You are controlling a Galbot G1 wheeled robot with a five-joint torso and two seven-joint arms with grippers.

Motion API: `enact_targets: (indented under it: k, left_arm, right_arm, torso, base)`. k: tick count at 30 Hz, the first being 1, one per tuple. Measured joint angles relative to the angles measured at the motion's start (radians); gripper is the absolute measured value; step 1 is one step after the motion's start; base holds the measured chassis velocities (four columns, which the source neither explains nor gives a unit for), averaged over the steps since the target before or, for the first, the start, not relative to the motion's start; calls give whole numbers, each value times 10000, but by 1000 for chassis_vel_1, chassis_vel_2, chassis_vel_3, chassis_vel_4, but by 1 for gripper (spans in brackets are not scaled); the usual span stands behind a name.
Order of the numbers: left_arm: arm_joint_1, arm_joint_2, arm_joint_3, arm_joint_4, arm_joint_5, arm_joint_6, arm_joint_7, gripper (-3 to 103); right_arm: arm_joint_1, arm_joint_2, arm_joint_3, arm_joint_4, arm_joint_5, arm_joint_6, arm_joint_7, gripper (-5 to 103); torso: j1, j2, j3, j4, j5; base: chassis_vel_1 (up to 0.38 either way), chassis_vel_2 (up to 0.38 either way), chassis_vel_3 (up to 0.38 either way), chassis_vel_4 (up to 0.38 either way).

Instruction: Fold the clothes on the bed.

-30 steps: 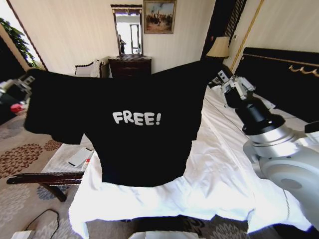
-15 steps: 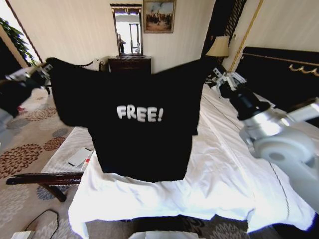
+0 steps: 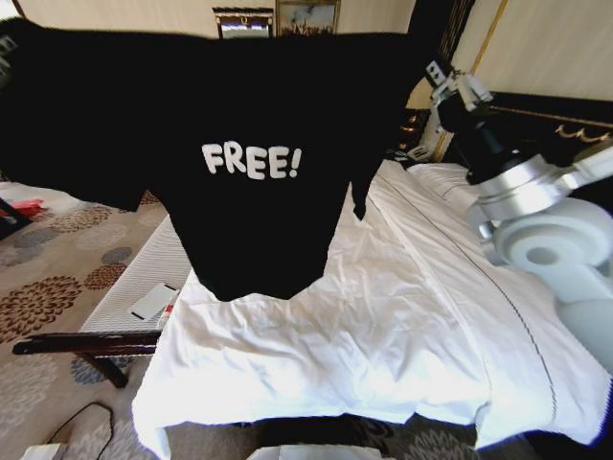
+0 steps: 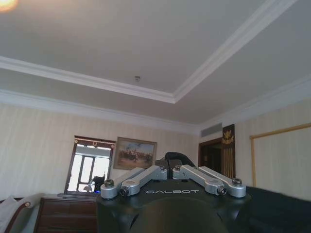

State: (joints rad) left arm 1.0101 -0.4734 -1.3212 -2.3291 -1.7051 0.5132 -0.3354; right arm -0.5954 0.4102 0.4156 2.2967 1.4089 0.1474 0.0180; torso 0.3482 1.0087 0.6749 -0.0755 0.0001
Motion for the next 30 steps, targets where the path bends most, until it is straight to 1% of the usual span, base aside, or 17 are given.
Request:
enact_targets:
  k: [1, 3, 4, 6, 8, 9, 11, 14, 16, 17, 19, 20, 24, 25, 26, 28, 30]
  left_arm:
    - [0, 0, 0, 0, 0, 0, 0, 0]
    - [517, -191, -477, -472, -237, 64, -32, 0]
    - [1049, -394, -1065, -915, -506, 87, -37, 0]
    - [1249, -480, -1299, -1087, -616, 95, -46, 0]
    - [1783, -757, -2183, -1631, -1245, 146, -117, 0]
    - [1919, -829, -2608, -1720, -1704, 169, -231, 0]
    - [1957, -843, -2741, -1733, -1859, 175, -272, 0]
    - [2176, -876, -3770, -1772, -3017, 282, -562, 0]
    - [2187, -880, -3838, -1772, -3119, 307, -595, 0]
    - [2215, -906, -3967, -1772, -3312, 364, -680, 0]
    - [2240, -1042, -3934, -1766, -3397, 465, -789, 0]
    - [2240, -1042, -3934, -1766, -3397, 465, -789, 0]
    - [2389, -1484, -3100, -1742, -3021, 838, -963, 0]
    - [2491, -1635, -2765, -1737, -2784, 950, -999, 0]
    - [2491, -1635, -2765, -1737, -2784, 950, -999, 0]
    - [2655, -1829, -2310, -1730, -2447, 1080, -1054, 0]
    - [2865, -2070, -1512, -1723, -2142, 1304, -1257, 0]
  right_arm:
    - [0, 0, 0, 0, 0, 0, 0, 0]
    - [-488, -105, 491, 423, 16, 0, 133, 0]
    - [-889, -182, 900, 892, 86, -3, 340, 0]
    - [-1013, -210, 1062, 1077, 146, -16, 439, 0]
    - [-1460, -373, 1822, 1846, 588, -143, 964, 0]
    - [-1608, -486, 2202, 2013, 830, -236, 1265, 0]
    - [-1638, -528, 2315, 2046, 897, -264, 1355, 0]
    - [-1734, -845, 2991, 2114, 1230, -586, 2185, 0]
    - [-1733, -867, 3023, 2113, 1255, -631, 2263, 0]
    - [-1730, -944, 3131, 2112, 1364, -801, 2577, 0]
    - [-1741, -994, 3192, 2100, 1424, -1013, 3014, 0]
    - [-1741, -994, 3192, 2100, 1424, -1013, 3014, 0]
    - [-1957, -865, 2880, 2077, 1184, -1377, 3541, 0]
    - [-2184, -745, 2730, 2071, 1029, -1508, 3555, 0]
    - [-2184, -745, 2730, 2071, 1029, -1508, 3555, 0]
    - [-2667, -528, 2507, 2061, 754, -1685, 3523, 0]
    - [-3487, -83, 1889, 2034, 41, -1833, 3142, 0]
  torso:
    - [0, 0, 0, 0, 0]
    - [1, 0, 0, 0, -2]
    - [1, 0, 1, 3, 0]
    - [1, 0, 1, 4, 2]
    - [0, 1, -1, 5, -2]
    - [-2, 1, -2, 3, -2]
    - [-2, 2, -2, 3, -3]
    - [-1, 1, -1, 4, -2]
    - [-1, 2, -1, 5, -2]
    - [0, 1, 0, 4, -1]
    - [0, 0, 0, 3, 2]
    - [0, 0, 0, 3, 2]
    - [0, 1, 0, 3, -4]
    - [0, 1, 0, 4, -5]
    - [0, 1, 0, 4, -5]
    - [0, 1, 1, 5, -6]
    - [2, 1, 2, 3, 3]
  base:
    - [0, 0, 0, 0]
    - [0, 0, 0, 0]
    - [0, 0, 0, 0]
    - [0, 0, 0, 0]
    - [0, 0, 0, 0]
    - [0, 0, 0, 0]
    - [0, 0, 0, 0]
    - [0, 0, 0, 0]
    - [0, 0, 0, 0]
    - [0, 0, 0, 0]
    - [0, 0, 0, 0]
    - [0, 0, 0, 0]
    - [0, 0, 0, 0]
    - [0, 0, 0, 0]
    - [0, 0, 0, 0]
    - [0, 0, 0, 0]
    - [0, 0, 0, 0]
